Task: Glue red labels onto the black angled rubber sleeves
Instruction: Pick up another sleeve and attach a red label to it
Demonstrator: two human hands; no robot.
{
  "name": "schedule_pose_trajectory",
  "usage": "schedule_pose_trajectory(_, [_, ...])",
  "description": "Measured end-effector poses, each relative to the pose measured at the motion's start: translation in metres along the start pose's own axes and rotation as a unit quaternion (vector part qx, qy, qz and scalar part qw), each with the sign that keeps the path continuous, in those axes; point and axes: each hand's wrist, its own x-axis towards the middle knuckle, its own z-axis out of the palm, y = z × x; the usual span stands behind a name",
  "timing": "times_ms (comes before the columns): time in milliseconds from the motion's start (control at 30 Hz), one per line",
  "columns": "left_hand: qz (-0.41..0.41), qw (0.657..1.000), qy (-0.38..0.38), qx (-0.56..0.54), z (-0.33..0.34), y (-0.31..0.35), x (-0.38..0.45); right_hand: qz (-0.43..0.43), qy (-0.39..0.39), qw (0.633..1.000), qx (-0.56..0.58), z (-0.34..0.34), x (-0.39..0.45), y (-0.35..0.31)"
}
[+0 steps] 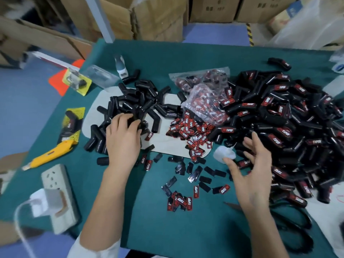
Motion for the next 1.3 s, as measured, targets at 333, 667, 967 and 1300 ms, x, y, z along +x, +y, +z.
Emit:
schedule_pose_trajectory(333, [0.017,0.999,-0.002,0.041,0.005,0.004,0.008,0.055,-0.062,0.995,-0.060,0.009,0.005,0.017])
schedule_pose_trajectory(667, [0.013,0.878,0.238,-0.416,-0.033,0.029,-0.009,0.117,-0.060,0.943,0.307,0.005,0.006,0.007])
schedule_pose_trajectory(967, [-0.132,0.587,-0.106,-0.792,-0.007,0.086,-0.042,0.197,-0.216,0.805,0.516,0.018,-0.002,-0.019])
schedule_pose_trajectory(1300, [-0.038,0.584,-0.145,-0.797,0.001,0.091,-0.048,0.196,-0.191,0.817,0.507,0.015,-0.003,-0.009])
